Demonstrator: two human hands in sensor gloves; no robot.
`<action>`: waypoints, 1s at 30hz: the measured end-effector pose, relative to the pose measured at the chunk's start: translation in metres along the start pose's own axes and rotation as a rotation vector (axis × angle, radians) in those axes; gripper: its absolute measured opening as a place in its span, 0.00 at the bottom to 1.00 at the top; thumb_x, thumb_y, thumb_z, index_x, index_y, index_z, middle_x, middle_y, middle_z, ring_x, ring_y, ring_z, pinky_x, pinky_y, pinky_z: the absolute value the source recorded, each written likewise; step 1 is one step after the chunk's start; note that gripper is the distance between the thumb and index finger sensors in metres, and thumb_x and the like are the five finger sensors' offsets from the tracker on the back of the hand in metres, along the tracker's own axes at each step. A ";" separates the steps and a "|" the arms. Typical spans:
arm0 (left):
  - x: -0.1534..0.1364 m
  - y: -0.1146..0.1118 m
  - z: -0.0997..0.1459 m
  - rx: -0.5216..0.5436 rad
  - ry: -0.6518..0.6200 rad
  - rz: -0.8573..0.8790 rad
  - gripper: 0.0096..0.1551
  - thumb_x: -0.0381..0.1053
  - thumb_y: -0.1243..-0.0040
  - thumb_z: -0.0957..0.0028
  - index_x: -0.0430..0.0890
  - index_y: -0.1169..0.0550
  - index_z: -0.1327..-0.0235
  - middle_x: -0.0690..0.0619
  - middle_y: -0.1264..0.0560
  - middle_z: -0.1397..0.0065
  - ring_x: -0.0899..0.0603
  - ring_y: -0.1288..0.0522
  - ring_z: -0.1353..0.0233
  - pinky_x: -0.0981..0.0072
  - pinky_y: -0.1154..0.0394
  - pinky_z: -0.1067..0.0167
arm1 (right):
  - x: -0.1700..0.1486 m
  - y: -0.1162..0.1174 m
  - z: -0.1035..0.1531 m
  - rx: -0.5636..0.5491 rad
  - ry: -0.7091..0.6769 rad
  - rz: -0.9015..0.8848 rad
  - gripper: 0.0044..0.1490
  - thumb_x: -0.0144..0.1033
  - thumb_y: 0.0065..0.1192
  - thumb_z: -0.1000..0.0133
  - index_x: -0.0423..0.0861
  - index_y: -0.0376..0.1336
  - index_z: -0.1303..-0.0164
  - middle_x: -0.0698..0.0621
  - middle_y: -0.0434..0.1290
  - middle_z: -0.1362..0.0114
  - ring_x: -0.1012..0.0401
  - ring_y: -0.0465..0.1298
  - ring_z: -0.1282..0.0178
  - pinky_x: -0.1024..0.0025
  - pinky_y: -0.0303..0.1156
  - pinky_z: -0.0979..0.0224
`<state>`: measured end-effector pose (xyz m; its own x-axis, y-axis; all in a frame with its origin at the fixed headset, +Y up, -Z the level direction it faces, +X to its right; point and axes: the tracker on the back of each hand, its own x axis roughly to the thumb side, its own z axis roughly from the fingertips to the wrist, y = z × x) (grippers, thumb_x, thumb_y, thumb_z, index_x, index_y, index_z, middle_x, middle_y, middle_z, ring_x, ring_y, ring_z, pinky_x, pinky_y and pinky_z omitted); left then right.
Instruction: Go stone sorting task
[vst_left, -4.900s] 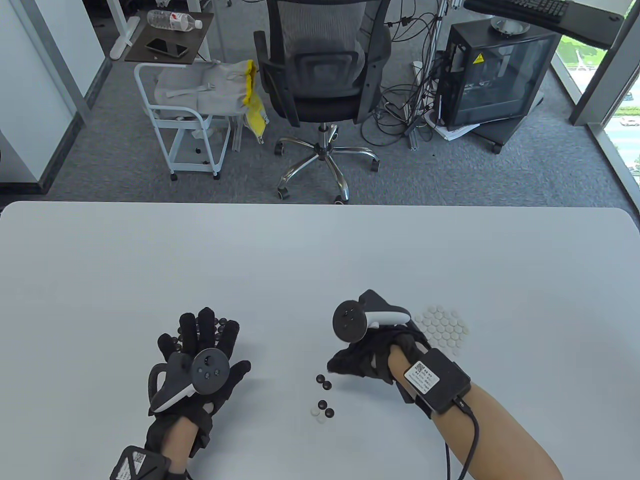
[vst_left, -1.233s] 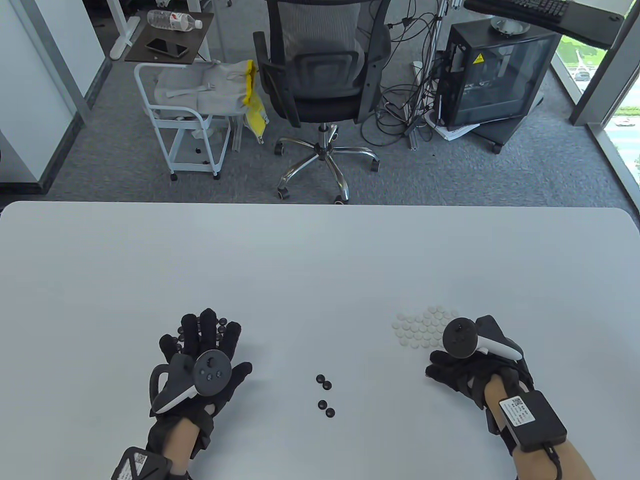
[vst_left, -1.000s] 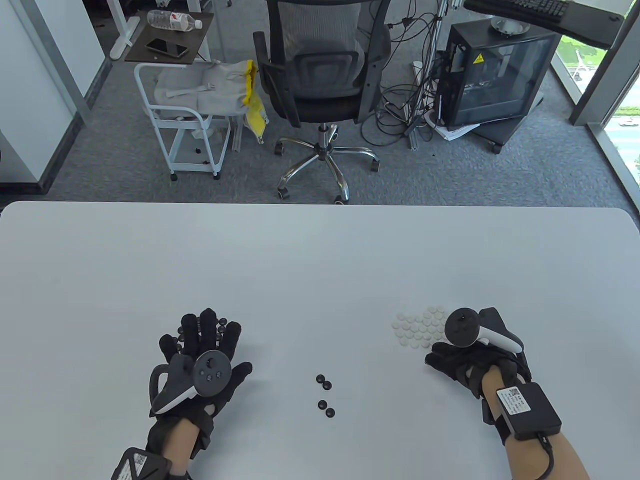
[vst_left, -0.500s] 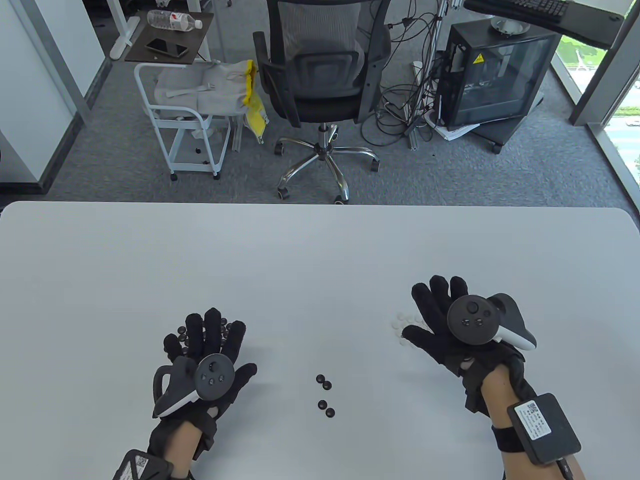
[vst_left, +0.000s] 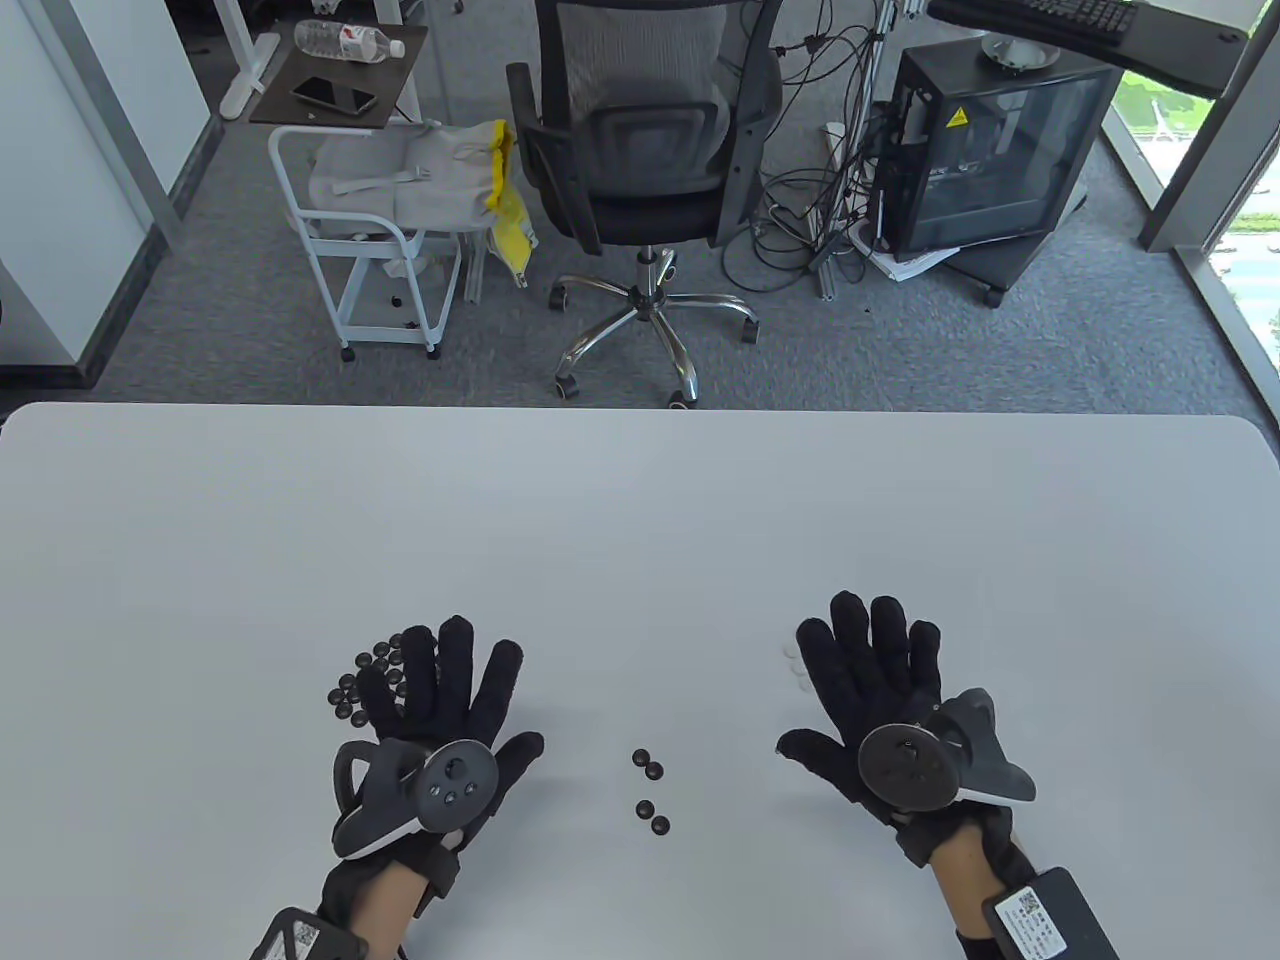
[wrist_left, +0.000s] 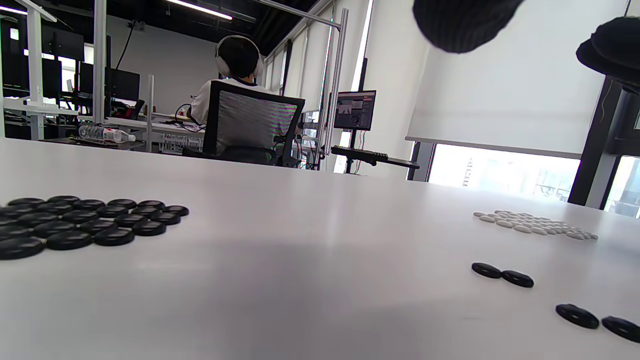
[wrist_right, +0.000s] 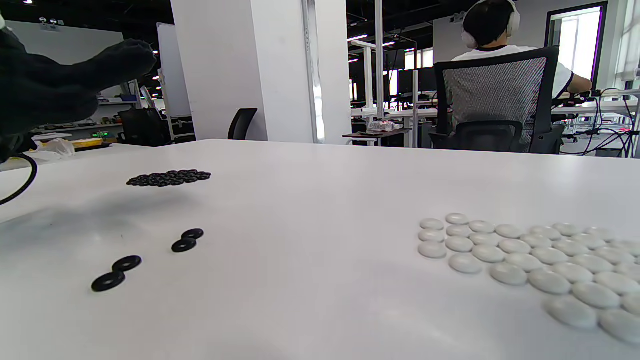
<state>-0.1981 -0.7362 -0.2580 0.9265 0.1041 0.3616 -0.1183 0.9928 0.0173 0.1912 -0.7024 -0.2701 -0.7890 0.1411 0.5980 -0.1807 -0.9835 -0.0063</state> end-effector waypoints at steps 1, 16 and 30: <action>0.000 -0.002 -0.001 -0.008 0.001 -0.004 0.50 0.66 0.56 0.35 0.47 0.62 0.13 0.30 0.76 0.18 0.23 0.80 0.25 0.15 0.75 0.46 | -0.002 0.006 0.001 -0.003 0.006 -0.002 0.58 0.58 0.39 0.35 0.31 0.27 0.14 0.19 0.24 0.19 0.25 0.23 0.27 0.15 0.26 0.36; 0.005 -0.019 -0.008 -0.109 -0.008 -0.042 0.48 0.67 0.58 0.36 0.49 0.59 0.12 0.32 0.76 0.17 0.23 0.80 0.25 0.15 0.75 0.47 | -0.024 0.039 0.013 0.115 0.089 -0.063 0.59 0.58 0.37 0.35 0.30 0.25 0.15 0.17 0.22 0.20 0.23 0.21 0.28 0.15 0.24 0.37; -0.018 0.042 -0.041 -0.235 0.071 0.050 0.38 0.67 0.55 0.37 0.57 0.38 0.13 0.35 0.70 0.13 0.24 0.77 0.22 0.15 0.76 0.46 | -0.026 0.031 0.019 0.112 0.119 -0.080 0.58 0.57 0.39 0.34 0.30 0.27 0.14 0.17 0.25 0.19 0.23 0.22 0.28 0.15 0.25 0.38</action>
<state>-0.2048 -0.6941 -0.3015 0.9454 0.1487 0.2901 -0.0856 0.9719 -0.2194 0.2173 -0.7392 -0.2709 -0.8400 0.2252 0.4936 -0.1843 -0.9741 0.1307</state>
